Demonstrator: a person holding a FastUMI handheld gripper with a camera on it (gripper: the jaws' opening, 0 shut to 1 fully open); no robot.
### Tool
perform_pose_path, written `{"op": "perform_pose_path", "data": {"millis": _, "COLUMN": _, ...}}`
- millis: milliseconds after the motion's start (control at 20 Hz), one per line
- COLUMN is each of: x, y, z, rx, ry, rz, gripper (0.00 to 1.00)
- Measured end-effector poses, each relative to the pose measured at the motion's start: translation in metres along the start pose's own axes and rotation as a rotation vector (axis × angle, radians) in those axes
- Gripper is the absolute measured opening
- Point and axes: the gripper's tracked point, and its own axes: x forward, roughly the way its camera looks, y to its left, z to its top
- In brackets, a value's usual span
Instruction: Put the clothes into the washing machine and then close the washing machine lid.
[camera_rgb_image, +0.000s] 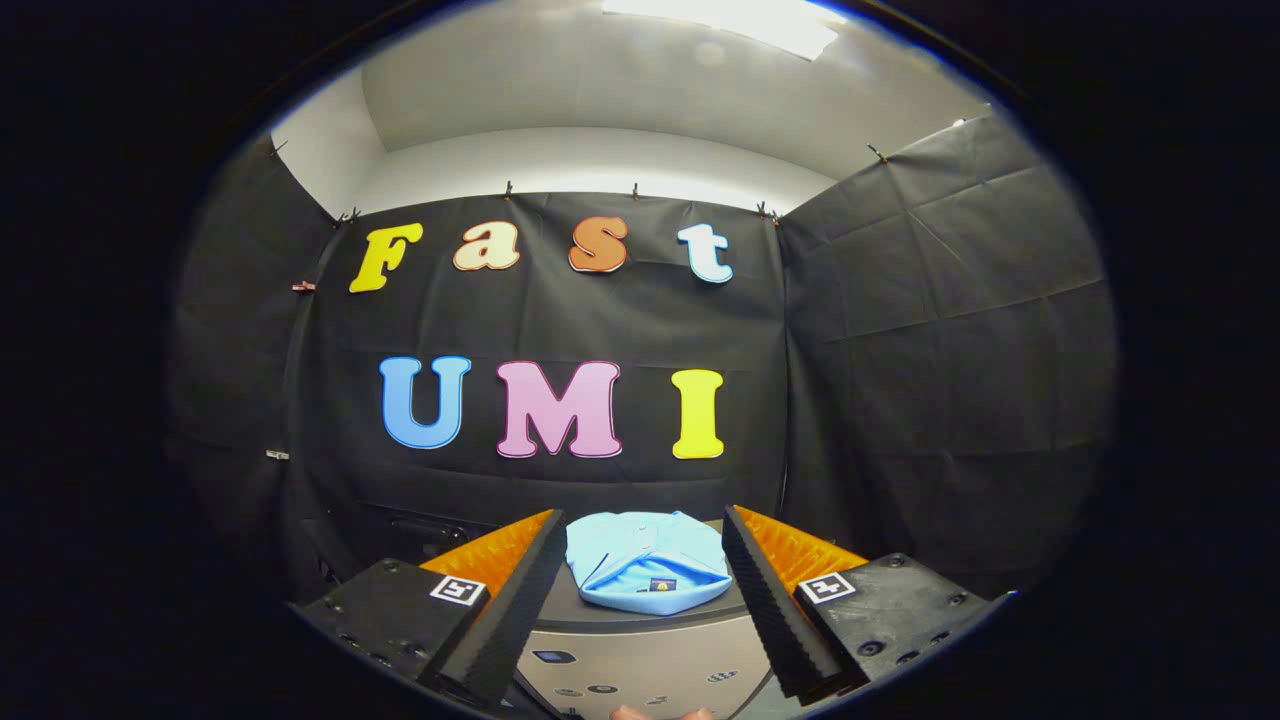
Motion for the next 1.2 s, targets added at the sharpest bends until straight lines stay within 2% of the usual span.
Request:
{"op": "perform_pose_path", "data": {"millis": 300, "x": 0.052, "y": -0.007, "z": -0.021, "rx": -0.054, "ry": 0.101, "rz": -0.008, "gripper": 0.98}}
{"op": "perform_pose_path", "data": {"millis": 750, "x": 0.129, "y": 0.012, "z": -0.06, "rx": -0.093, "ry": 0.269, "rz": 0.066, "gripper": 0.98}}
{"op": "perform_pose_path", "data": {"millis": 1200, "x": 0.213, "y": 0.002, "z": -0.144, "rx": -0.097, "ry": 0.57, "rz": 0.072, "gripper": 0.99}}
